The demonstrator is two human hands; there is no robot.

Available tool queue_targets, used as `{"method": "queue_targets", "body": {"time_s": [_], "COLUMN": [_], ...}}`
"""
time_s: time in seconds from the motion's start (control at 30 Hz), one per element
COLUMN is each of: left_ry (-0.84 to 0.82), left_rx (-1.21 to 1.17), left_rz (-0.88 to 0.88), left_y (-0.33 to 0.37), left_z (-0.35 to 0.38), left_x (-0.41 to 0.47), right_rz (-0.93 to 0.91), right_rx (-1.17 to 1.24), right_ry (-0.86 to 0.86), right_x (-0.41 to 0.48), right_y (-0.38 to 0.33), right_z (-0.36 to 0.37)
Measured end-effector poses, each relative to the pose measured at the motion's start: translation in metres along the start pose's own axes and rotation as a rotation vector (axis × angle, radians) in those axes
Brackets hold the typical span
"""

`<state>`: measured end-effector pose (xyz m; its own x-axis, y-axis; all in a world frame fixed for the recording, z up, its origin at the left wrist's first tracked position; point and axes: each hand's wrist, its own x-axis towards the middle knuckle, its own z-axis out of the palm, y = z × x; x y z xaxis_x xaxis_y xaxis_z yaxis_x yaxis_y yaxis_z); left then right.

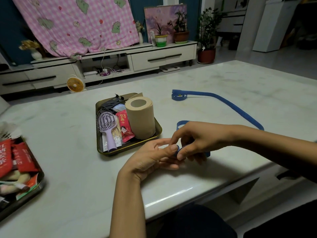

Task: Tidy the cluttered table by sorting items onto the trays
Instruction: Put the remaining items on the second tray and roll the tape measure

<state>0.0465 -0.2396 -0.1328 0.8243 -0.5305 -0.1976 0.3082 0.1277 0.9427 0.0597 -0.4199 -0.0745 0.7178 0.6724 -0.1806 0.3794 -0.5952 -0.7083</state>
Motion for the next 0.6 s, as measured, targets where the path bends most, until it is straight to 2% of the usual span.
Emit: {"method": "queue_targets", "body": {"time_s": [0.07,0.17,0.33,0.47,0.6], "left_ry": [0.081,0.188,0.183,0.162,0.129], "left_rx": [-0.036,-0.097,-0.084,-0.060,-0.038], "left_rz": [0.023,0.059,0.092,0.072,0.032], "left_y": [0.000,-0.003,-0.006,-0.006,-0.003], "left_z": [0.001,0.003,0.008,0.004,0.001], "left_x": [0.001,0.005,0.006,0.006,0.004], "right_rz": [-0.001,-0.026,-0.055,-0.092,-0.108], "right_rx": [-0.087,-0.366,-0.701,-0.740,-0.498], "right_ry": [0.113,0.316,0.492,0.493,0.259], "right_x": [0.002,0.005,0.008,0.010,0.005], "right_y": [0.000,0.003,0.010,0.012,0.005], "right_z": [0.004,0.016,0.032,0.034,0.023]}}
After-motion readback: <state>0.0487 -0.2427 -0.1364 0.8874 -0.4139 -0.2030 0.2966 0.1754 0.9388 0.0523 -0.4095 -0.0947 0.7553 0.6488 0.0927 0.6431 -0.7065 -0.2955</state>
